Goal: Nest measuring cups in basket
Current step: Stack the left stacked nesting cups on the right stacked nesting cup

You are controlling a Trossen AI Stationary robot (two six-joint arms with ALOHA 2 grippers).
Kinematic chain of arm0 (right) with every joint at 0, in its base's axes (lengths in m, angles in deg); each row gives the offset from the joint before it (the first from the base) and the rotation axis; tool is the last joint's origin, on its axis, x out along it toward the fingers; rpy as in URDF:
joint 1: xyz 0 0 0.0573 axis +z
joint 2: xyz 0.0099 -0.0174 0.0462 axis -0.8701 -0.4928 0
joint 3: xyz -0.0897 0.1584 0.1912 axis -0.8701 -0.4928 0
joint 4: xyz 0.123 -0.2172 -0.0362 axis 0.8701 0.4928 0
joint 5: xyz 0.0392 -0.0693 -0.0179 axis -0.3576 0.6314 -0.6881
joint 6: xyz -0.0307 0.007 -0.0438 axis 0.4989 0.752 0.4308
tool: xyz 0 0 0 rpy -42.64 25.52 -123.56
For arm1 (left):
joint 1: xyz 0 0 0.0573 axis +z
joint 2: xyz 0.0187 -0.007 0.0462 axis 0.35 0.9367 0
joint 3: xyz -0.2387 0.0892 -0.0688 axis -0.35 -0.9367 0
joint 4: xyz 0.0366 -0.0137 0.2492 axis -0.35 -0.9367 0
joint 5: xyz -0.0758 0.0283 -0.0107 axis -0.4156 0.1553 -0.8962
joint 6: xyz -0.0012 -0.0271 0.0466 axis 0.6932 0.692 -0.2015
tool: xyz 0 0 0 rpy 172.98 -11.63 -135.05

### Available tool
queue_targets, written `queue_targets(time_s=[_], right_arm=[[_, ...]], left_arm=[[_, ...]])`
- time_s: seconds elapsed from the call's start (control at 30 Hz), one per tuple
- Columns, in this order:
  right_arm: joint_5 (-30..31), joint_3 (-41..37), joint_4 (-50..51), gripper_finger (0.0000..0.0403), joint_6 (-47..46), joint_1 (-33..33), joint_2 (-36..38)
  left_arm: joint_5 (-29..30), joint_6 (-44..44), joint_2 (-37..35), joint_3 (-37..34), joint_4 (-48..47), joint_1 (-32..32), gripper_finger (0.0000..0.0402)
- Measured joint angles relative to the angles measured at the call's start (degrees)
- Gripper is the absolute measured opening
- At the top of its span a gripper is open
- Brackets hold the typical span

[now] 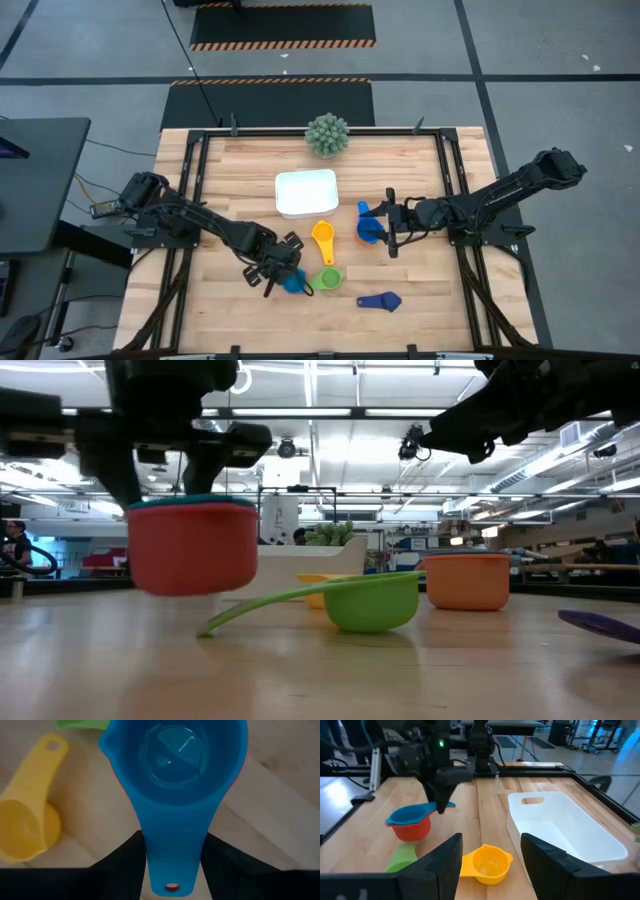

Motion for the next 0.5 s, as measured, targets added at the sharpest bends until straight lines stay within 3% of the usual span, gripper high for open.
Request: queue_targets(time_s=[0.5], right_arm=[[3.0, 0.0, 15.5, 0.0209, -7.0, 2.1, 8.4]], left_arm=[[1.3, -14.3, 0.0, 5.8, 2.8, 6.6, 0.0167]])
